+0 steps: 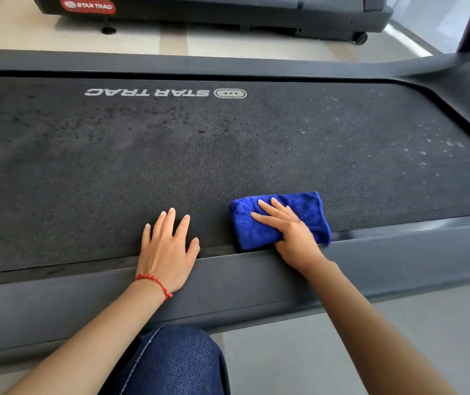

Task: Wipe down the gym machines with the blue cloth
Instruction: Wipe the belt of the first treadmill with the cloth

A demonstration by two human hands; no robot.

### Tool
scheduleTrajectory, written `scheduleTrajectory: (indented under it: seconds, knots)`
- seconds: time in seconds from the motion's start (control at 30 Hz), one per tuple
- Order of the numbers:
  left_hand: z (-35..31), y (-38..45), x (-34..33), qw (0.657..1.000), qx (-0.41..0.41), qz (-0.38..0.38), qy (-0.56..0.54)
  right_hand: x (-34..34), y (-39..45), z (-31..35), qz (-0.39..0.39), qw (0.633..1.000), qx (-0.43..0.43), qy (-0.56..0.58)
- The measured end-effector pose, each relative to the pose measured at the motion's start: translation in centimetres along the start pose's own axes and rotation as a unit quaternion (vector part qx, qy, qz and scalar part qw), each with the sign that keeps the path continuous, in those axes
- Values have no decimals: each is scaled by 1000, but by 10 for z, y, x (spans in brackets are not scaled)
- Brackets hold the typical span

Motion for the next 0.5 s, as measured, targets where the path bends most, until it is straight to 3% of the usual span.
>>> scheduleTrajectory:
  seconds: [0.5]
  knots:
    - [-4,1,0,1000,-15,10,26,-2,68,-8,-64,997,22,-22]
Point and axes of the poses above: each hand's wrist, its own y-axis towards the middle knuckle, its own x-axis out of the back of the hand, z = x × y, the point moved 8 cm from there along y, towards the middle knuckle, and after that the axes turned 4 degrees about -y, right-handed, at the moved point
